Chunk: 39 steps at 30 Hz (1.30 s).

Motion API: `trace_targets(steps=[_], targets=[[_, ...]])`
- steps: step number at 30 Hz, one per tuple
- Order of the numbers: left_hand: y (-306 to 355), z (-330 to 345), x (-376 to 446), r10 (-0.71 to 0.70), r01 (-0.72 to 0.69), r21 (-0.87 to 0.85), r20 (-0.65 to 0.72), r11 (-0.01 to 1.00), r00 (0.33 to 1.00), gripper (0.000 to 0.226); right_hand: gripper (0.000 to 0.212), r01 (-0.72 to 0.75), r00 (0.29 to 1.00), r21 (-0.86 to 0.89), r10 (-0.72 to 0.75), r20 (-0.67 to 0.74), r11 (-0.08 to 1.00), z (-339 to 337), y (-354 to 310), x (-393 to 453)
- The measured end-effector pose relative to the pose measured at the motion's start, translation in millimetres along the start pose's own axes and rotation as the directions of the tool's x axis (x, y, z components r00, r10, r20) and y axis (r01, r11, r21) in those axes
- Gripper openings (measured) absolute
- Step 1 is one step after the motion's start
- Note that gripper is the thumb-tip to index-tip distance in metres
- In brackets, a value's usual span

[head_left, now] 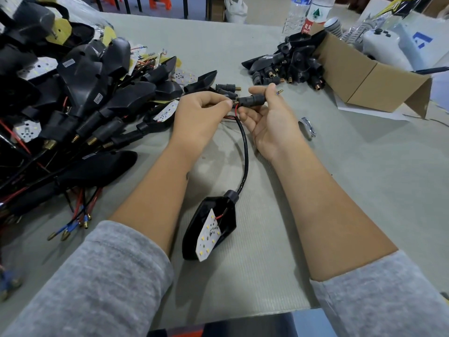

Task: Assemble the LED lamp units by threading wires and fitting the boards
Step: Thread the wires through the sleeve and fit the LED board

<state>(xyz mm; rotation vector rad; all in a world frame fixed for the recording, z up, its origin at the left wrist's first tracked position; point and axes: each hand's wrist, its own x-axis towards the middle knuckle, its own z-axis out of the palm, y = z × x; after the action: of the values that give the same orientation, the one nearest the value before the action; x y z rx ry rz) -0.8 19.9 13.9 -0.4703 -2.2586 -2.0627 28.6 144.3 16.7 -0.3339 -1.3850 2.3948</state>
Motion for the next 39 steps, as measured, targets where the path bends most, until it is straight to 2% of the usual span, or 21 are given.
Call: trace_targets(steps=[8, 14, 19, 22, 28, 33, 38, 39], targets=[[-2.2, -0.1, 1.5, 0.06, -0.059, 0.034, -0.04, 0.998, 0.997, 0.011, 0.039, 0.018, 0.993, -0.087, -0.008, 0.121, 0.996, 1.7, 0.8, -2.5], [-1.4, 1.0, 5.3, -0.019, 0.018, -0.011, -0.121, 1.0, 0.993, 0.021, 0.038, 0.011, 0.992, -0.035, -0.006, 0.13, 0.999, 3.6, 1.1, -2.6], [-6.5, -1.7, 8.8, -0.057, 0.054, -0.021, -0.185, 0.998, 0.981, 0.005, 0.038, 0.012, 0.994, 0.035, -0.016, 0.104, 0.999, 0.9, -0.2, -2.0], [-7.6, -2.1, 8.1, -0.04, 0.036, -0.025, -0.175, 0.999, 0.984, 0.004, 0.038, 0.015, 0.995, 0.041, -0.019, 0.1, 0.999, 0.6, 0.0, -2.0], [-6.5, 0.9, 5.5, 0.0, -0.002, -0.033, -0.06, 0.999, 0.998, 0.007, 0.038, -0.003, 0.993, 0.013, 0.001, 0.119, 1.0, 1.9, 1.6, -1.8], [-6.1, -0.8, 7.5, -0.071, 0.063, -0.138, -0.055, 0.988, 0.996, 0.018, 0.038, -0.026, 0.993, 0.056, 0.019, 0.116, 0.998, 1.9, 0.0, -2.8], [-7.4, -1.1, 8.5, -0.124, 0.106, -0.219, -0.069, 0.97, 0.99, 0.011, 0.01, -0.043, 0.993, 0.106, 0.03, 0.117, 0.993, 3.7, -1.1, -4.7], [-7.5, -1.3, 8.6, -0.123, 0.104, -0.221, -0.075, 0.97, 0.99, 0.011, 0.01, -0.032, 0.993, 0.098, 0.02, 0.12, 0.995, 3.9, -0.7, -5.0]])
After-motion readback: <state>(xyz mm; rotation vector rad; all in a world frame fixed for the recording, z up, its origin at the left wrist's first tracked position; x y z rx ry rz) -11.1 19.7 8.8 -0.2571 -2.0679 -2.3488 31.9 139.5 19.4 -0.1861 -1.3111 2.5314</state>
